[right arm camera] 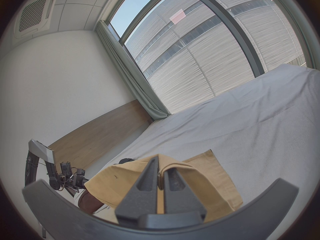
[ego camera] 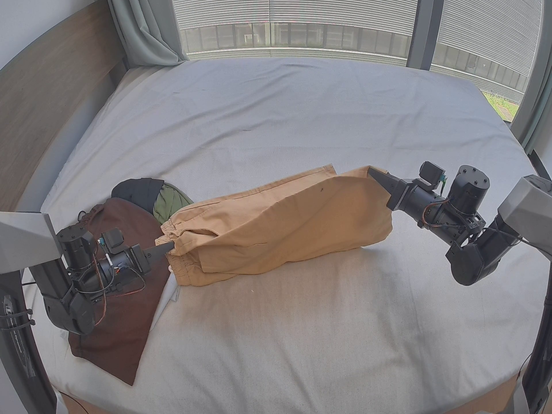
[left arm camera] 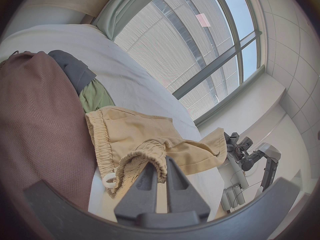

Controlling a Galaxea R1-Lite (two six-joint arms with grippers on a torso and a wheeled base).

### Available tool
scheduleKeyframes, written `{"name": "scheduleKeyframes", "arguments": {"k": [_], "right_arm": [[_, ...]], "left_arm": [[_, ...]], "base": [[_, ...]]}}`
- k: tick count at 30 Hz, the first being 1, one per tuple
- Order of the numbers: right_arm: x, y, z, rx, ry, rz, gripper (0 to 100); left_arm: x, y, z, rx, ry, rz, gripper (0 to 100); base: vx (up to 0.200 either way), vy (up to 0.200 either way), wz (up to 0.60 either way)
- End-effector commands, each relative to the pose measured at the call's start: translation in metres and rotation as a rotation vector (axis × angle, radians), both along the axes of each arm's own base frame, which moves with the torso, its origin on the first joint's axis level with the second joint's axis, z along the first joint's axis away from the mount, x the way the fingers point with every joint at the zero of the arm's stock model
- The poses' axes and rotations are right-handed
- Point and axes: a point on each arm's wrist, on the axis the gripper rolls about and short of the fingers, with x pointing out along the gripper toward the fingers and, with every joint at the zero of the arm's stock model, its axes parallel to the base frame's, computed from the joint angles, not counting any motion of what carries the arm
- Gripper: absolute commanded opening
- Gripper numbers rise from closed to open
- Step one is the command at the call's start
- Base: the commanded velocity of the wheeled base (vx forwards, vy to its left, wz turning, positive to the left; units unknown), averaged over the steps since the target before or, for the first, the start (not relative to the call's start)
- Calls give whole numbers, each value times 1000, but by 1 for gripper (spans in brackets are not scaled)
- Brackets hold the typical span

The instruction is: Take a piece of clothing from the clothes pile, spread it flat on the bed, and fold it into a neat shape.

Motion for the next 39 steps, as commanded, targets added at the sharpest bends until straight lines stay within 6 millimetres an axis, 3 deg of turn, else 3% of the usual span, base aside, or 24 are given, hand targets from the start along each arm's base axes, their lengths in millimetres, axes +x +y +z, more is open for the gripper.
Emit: {"name": "scheduleKeyframes", "arguments": {"k": [1,10,20,35,39], "right_arm": [[17,5,-8,0,1,1,0],[42,10,-11,4,-17,0,0],[62,15,0,4,-15,0,0],[89,21,8,3,-9,-5,0],[97,23,0,0,4,-6,0]], "left_arm": [[5,0,1,-3,-9,7,0],[20,2,-5,-13,-11,86,0],[32,3,-8,-34,-15,141,0],[37,5,-9,-41,-17,154,0],[37,5,-11,-40,-14,156,0]], "base": [[0,0,0],[0,0,0],[0,0,0],[0,0,0],[0,0,0]]}}
